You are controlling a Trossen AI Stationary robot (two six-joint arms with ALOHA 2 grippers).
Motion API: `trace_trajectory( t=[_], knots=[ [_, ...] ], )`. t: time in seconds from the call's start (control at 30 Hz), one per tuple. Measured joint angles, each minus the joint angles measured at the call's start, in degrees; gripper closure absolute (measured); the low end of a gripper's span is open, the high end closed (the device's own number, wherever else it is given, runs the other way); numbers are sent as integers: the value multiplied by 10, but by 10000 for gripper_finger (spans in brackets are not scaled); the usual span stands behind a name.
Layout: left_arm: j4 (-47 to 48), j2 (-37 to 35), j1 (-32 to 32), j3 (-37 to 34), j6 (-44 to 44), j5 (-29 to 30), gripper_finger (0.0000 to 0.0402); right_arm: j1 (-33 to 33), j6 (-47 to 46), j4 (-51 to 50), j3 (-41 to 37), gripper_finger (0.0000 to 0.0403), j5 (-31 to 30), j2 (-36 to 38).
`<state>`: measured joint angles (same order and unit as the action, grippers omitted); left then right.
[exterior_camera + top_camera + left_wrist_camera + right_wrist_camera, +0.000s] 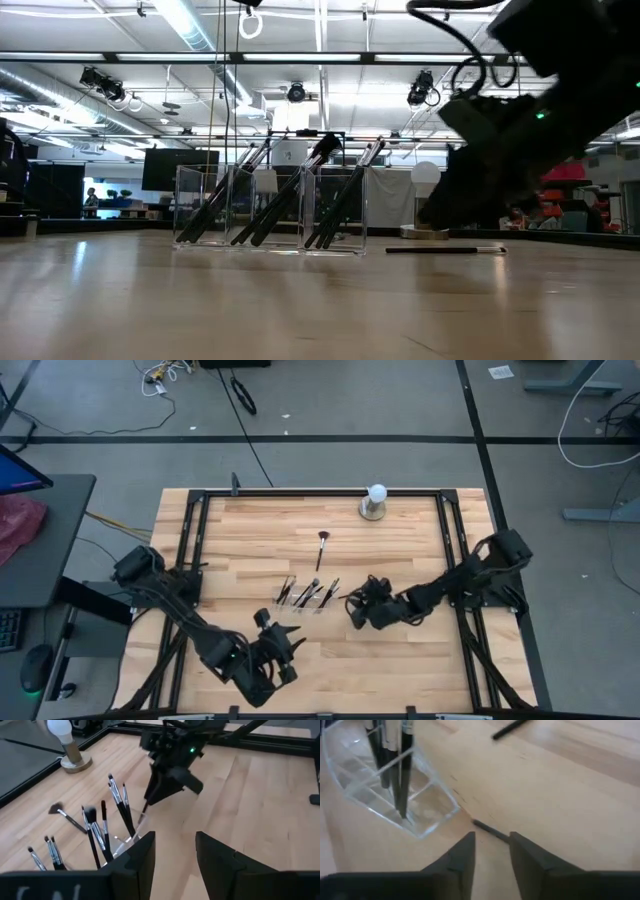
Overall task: Put items in baskets/containers
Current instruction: Put the eyeshadow brush into the transparent organizer
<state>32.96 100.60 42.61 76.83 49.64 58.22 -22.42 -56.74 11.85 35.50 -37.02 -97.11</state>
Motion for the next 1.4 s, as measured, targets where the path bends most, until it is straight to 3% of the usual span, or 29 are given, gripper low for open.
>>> trace_trajectory(
  t=[0.27,0.7,1.0,1.23,1.4],
  knots=[
    [-1,0,7,0,3,20,260,59,58,64,1,393,32,-53],
    [-1,0,6,0,1,22,260,44,136,72,2,397,137,-51],
    [-1,0,6,0,3,20,259,-7,118,29,2,399,218,-23],
    [-2,0,6,0,3,20,260,-49,77,-63,2,395,230,18],
    [-2,0,6,0,3,20,260,-69,75,-78,1,387,204,34]
  ],
)
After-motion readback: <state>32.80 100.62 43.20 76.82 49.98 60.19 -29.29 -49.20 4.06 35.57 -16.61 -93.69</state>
